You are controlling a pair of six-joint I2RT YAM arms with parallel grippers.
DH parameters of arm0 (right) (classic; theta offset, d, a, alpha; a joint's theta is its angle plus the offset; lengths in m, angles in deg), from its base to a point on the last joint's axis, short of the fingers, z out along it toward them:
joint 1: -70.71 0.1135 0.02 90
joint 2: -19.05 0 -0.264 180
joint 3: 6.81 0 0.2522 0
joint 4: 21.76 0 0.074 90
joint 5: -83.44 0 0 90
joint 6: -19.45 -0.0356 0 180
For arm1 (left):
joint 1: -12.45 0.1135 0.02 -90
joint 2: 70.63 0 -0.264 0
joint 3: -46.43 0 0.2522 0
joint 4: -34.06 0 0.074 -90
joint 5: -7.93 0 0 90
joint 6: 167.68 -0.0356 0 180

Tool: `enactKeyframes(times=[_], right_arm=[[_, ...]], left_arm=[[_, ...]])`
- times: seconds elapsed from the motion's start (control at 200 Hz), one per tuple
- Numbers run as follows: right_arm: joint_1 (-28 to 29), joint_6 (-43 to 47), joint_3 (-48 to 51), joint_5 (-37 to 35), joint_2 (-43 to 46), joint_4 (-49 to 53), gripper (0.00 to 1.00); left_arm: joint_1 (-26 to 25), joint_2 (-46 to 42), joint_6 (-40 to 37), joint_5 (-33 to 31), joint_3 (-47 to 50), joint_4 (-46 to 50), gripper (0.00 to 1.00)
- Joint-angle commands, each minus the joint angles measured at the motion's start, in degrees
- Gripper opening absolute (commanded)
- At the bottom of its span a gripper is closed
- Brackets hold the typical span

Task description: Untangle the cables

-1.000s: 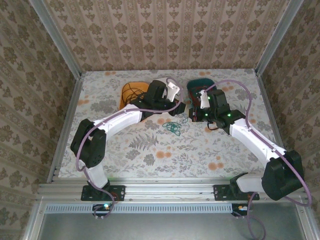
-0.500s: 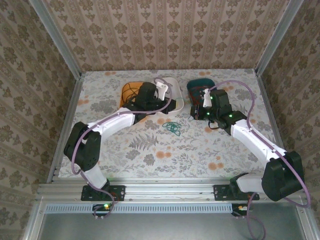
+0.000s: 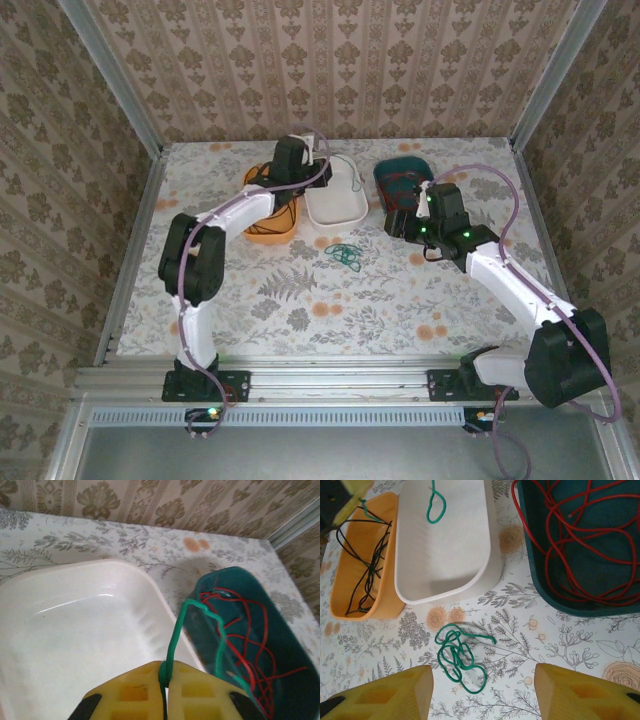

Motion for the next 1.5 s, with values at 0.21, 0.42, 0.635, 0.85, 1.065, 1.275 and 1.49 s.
enactKeyframes(times=[0.21, 0.42, 0.635, 0.85, 1.065, 1.275, 1.49], right_arm=[[1.97, 6.27, -2.01, 2.37, -2.94, 5.81, 0.56], [9.44, 14.82, -9.45, 2.92, -12.31, 14.15, 0.54], [13.9, 18.49, -15.09, 1.87, -21.24, 19.53, 0.53], [14.14, 18.19, -16.88, 0.2, -26.75, 18.54, 0.51], [14.09, 17.66, -17.73, 0.82, -30.1, 15.34, 0.45], [14.08, 17.63, -18.66, 2.23, -30.6, 13.35, 0.39], [14.01, 17.27, -17.98, 2.66, -29.6, 11.66, 0.29]], left_arm=[[-0.45, 2.12, 0.09, -3.84, -2.77, 2.14, 0.54], [-2.51, -7.47, -3.37, -4.76, 7.65, -1.12, 0.67], [-5.1, -16.78, -2.52, -7.9, 19.38, -0.08, 0.68], [-6.45, -19.93, -0.48, -8.54, 23.58, -0.58, 0.68], [-6.45, -19.76, -0.72, -7.27, 23.05, -0.25, 0.69], [-6.45, -20.51, -0.18, -7.99, 24.82, 0.56, 0.69], [-6.45, -21.48, 0.68, -7.84, 27.11, 0.51, 0.69]])
